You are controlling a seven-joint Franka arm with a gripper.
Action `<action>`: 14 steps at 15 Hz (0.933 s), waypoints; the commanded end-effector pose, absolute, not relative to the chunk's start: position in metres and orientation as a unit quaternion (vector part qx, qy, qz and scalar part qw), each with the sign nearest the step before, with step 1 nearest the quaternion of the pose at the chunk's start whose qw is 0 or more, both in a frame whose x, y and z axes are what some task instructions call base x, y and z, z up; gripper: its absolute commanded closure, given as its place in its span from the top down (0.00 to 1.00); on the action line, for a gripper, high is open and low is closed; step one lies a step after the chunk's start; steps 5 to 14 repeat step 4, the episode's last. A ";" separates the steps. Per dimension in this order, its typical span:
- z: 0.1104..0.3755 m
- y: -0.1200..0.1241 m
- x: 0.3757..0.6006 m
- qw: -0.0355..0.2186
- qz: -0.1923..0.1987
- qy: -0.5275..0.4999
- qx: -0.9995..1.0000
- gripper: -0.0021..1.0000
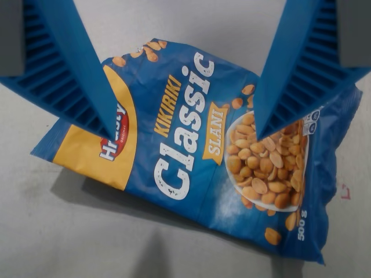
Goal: Move above the blue bag
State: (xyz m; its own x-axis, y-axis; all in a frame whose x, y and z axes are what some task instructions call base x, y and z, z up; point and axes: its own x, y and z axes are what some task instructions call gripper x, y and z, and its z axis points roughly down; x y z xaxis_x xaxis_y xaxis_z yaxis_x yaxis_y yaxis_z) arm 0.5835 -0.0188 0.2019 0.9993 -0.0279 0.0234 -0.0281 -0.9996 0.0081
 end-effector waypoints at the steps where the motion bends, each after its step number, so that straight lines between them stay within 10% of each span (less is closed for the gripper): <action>1: 0.200 -0.023 0.591 -0.003 0.006 0.002 1.000 1.00; 14: 0.200 -0.023 0.592 -0.003 0.006 0.001 1.000 1.00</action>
